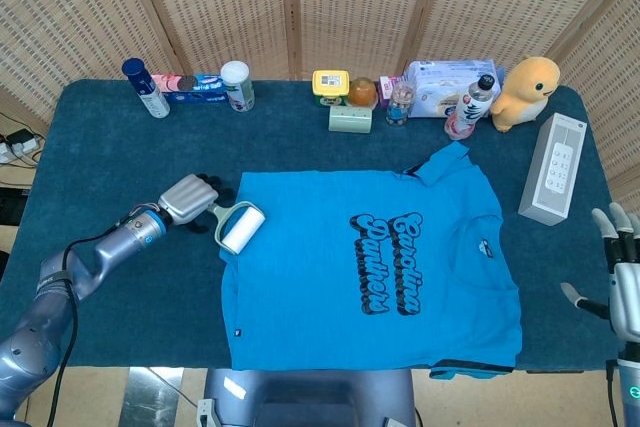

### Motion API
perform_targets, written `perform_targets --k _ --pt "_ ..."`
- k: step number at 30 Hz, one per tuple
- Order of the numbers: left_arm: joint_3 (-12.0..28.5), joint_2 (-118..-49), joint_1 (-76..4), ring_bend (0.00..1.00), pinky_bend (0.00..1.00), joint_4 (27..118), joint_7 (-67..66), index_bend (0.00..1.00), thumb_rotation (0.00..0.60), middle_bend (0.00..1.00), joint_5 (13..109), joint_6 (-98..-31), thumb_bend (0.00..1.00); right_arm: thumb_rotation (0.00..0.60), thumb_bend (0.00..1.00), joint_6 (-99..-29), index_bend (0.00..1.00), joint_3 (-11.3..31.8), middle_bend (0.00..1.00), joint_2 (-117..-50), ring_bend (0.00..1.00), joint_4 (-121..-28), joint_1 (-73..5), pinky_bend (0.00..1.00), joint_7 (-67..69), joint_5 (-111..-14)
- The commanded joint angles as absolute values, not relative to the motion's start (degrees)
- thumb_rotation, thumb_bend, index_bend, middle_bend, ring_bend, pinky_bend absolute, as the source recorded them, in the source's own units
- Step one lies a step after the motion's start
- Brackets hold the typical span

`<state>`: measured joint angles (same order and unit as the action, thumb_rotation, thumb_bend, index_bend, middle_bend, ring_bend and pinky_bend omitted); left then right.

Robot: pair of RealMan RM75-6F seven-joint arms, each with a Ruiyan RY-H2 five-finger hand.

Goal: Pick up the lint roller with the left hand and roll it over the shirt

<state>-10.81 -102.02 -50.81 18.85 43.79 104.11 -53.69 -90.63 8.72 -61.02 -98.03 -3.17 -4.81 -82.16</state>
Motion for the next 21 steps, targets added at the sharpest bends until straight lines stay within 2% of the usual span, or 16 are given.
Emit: perform_targets --k 1,10,14,21 --pt "-9.7 -102.52 -50.66 0.32 0.3 19.83 40.9 0.33 0.6 0.62 102.39 -53.17 0.21 0.6 0.0 -91.0 0.06 8.4 0.0 -60.65 0.0 -98.56 -2.81 0.0 -4.62 -82.71" --pt "-6.89 -103.22 -50.68 0.48 0.35 23.45 33.64 0.46 0.6 0.81 98.62 -51.68 0.21 0.6 0.0 -91.67 0.06 8.38 0.0 -60.17 0.0 -98.89 -2.47 0.0 -3.84 -83.43" --pt "-4.64 -103.29 -51.01 0.57 0.44 25.7 29.67 0.52 0.6 0.88 96.15 -51.15 0.21 0.6 0.0 -91.94 0.06 8.4 0.0 -59.98 0.0 -98.92 -2.29 0.0 -3.41 -83.62" --pt "-1.97 -102.28 -52.06 0.7 0.61 29.61 22.55 0.57 0.6 0.92 93.35 -49.8 0.16 0.6 0.0 -92.46 0.06 8.39 0.0 -59.65 0.0 -99.04 -2.03 0.0 -2.75 -84.11"
